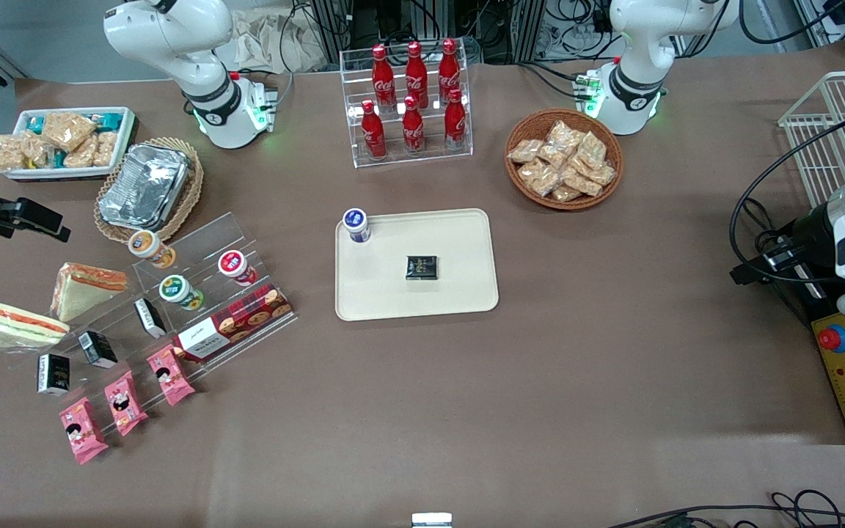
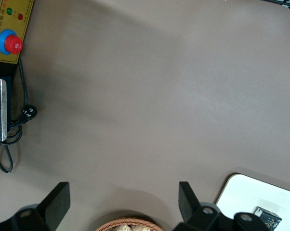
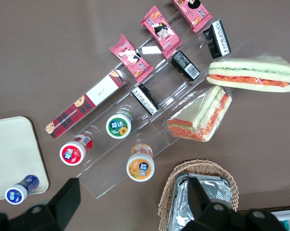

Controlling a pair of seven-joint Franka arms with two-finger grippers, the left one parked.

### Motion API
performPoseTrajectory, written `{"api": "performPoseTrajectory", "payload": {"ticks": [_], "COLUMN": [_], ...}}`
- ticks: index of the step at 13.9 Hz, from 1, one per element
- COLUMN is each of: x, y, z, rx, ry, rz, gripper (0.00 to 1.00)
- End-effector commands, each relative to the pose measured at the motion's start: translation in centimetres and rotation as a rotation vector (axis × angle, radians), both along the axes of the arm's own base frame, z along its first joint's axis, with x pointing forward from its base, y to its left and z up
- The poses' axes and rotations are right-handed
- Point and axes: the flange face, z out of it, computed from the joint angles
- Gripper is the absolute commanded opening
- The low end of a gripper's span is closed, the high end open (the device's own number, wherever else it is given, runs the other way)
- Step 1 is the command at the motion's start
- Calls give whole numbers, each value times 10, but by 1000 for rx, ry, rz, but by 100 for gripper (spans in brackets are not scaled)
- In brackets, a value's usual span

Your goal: Place sandwich on tray

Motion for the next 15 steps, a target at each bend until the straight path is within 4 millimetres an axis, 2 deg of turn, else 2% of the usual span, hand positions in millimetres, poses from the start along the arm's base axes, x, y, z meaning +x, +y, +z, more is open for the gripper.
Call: {"api": "performPoseTrajectory", "payload": {"ticks": [1,9,11,13,15], "x": [-1,2,2,1,0], "y": [2,-4,-5,-4,-14], "z": [5,-1,0,1,1], "rx": [3,-8,-28,-132,-127], "ry": [-12,-3,-3,21,23], "rz": [2,15,100,165,246], "gripper": [99,99,99,99,99]}}
